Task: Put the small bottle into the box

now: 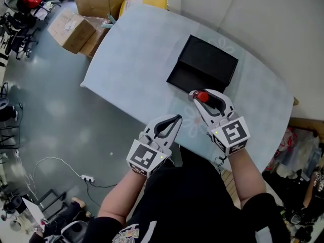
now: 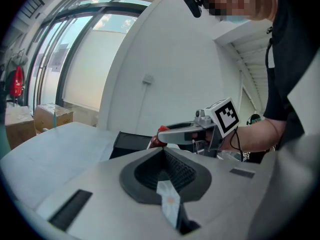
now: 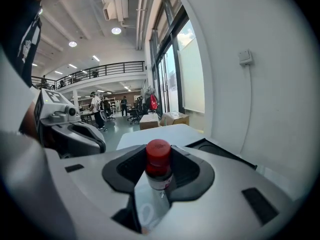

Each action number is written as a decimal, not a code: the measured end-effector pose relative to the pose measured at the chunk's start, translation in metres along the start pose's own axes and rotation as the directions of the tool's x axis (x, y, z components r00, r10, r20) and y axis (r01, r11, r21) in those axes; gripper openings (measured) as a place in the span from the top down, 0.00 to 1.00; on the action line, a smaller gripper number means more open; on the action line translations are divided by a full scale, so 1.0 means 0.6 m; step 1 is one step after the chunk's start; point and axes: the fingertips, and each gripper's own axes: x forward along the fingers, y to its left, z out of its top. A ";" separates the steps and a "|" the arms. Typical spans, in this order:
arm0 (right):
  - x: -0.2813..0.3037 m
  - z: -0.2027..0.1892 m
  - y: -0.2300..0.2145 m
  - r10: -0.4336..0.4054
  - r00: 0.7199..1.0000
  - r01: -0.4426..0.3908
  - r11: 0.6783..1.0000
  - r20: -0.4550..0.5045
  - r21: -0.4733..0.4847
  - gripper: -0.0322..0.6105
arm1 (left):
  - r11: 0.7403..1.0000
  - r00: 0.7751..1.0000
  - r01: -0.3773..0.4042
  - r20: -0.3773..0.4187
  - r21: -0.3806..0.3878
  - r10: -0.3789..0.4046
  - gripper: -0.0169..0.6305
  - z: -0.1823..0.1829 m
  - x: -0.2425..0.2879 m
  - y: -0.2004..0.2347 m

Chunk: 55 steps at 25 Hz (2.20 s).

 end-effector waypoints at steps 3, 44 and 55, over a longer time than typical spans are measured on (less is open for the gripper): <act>0.023 -0.013 -0.022 -0.001 1.000 0.001 1.000 -0.017 -0.005 0.72 | 1.000 1.000 0.002 -0.006 -0.008 -0.002 0.96 -0.005 0.017 0.014; 0.139 -0.134 -0.070 -0.078 0.984 0.058 0.990 -0.160 -0.128 0.69 | 0.996 0.998 -0.002 -0.061 -0.090 -0.004 0.96 -0.065 0.009 0.055; 0.041 -0.057 -0.015 -0.181 0.983 0.178 0.982 -0.036 -0.069 0.93 | 0.999 0.999 0.045 -0.001 -0.028 -0.045 0.96 -0.032 -0.065 0.004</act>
